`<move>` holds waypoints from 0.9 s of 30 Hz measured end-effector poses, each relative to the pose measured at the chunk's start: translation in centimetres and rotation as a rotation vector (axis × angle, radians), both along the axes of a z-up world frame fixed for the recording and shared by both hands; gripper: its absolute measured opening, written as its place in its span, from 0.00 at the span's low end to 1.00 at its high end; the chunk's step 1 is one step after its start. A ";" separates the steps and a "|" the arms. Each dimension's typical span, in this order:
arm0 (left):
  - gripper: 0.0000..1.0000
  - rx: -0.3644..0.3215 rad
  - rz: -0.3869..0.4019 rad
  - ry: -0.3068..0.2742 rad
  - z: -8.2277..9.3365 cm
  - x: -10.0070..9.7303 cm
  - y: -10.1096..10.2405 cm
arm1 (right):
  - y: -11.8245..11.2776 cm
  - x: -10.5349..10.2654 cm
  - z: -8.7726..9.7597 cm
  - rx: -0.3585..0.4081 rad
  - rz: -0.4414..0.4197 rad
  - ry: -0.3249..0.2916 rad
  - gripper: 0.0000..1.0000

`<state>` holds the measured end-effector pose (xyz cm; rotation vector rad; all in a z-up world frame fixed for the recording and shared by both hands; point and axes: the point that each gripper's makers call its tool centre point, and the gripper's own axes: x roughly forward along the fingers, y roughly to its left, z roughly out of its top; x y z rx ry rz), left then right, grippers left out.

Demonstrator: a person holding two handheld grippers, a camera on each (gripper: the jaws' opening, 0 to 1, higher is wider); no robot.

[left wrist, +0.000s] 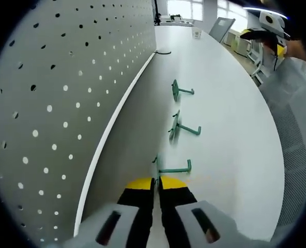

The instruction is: Insert the hook assembly into the mounting plate slot until the hook locks in place.

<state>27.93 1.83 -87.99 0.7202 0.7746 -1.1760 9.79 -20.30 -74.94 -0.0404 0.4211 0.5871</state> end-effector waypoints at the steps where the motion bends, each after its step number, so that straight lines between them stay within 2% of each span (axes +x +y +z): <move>1: 0.03 -0.005 0.004 -0.005 0.0 0.1 0.0 | 0.0 0.0 0.0 -0.001 0.000 -0.002 0.62; 4: 0.03 -0.017 0.015 -0.022 0.1 0.3 0.2 | 0.0 0.0 0.0 0.000 -0.001 -0.001 0.62; 8: 0.03 -0.035 0.040 -0.015 0.2 0.3 0.6 | 0.0 0.0 0.1 0.001 -0.003 -0.001 0.62; 11: 0.03 -0.085 0.056 -0.013 0.6 0.3 0.6 | -0.1 0.1 0.1 0.007 -0.012 -0.003 0.62; 14: 0.03 -0.090 0.058 -0.016 0.8 0.2 0.7 | -0.2 0.2 0.1 0.010 -0.015 -0.003 0.62; 17: 0.03 -0.153 0.096 -0.001 1.5 0.2 0.3 | -0.2 0.3 0.1 0.016 -0.016 -0.003 0.62; 23: 0.03 -0.249 0.145 -0.004 3.2 0.5 -0.3 | 0.1 0.3 0.0 0.014 -0.008 0.001 0.63; 27: 0.03 -0.280 0.152 -0.013 4.1 0.2 -0.7 | 0.3 0.3 -0.1 0.018 -0.005 0.001 0.63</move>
